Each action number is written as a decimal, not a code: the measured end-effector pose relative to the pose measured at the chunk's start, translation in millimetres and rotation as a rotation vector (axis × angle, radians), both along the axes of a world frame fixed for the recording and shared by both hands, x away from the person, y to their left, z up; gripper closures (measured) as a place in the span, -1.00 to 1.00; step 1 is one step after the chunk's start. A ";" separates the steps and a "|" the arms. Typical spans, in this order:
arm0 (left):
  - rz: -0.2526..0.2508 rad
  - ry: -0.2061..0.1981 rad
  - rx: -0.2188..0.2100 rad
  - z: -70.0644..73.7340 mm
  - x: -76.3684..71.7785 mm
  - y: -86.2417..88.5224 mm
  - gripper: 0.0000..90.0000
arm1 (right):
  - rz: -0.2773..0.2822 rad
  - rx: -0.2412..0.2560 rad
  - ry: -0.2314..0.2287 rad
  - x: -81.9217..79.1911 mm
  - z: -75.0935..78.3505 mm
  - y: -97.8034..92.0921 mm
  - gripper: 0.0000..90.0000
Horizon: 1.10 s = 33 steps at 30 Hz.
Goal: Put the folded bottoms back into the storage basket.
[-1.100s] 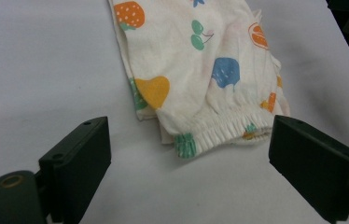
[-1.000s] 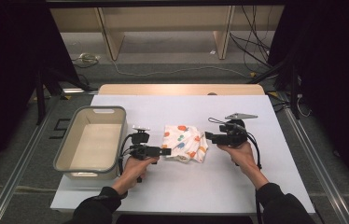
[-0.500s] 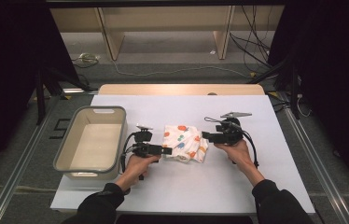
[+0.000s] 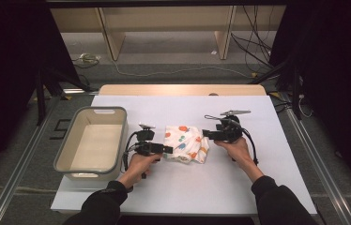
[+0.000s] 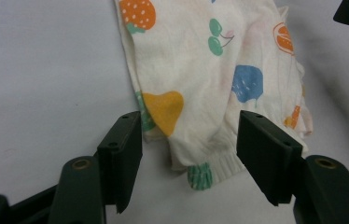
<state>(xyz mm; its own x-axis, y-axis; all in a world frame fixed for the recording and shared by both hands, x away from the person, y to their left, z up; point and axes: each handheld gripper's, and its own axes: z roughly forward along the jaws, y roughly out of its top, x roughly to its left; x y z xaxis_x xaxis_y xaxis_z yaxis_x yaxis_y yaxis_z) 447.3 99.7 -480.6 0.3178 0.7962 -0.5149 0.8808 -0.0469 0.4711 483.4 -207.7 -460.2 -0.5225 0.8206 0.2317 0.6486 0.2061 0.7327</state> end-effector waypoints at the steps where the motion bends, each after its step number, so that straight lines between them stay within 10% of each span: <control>1: -0.013 0.000 0.019 0.8 0.5 -1.9 -0.09 | 0.000 0.003 0.005 1.2 -0.2 0.6 -0.39; 33: -0.041 0.002 0.044 -1.9 6.2 -14.4 0.82 | 0.041 -0.029 0.109 17.3 -12.5 23.6 -0.07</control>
<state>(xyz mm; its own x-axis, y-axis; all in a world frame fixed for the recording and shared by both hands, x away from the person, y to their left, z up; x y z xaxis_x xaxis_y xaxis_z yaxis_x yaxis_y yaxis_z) 453.5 85.2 -482.5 0.3494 0.8042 -0.4809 0.8789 -0.1034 0.4657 500.8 -184.2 -472.8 -0.5288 0.8060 0.2658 0.7147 0.2539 0.6517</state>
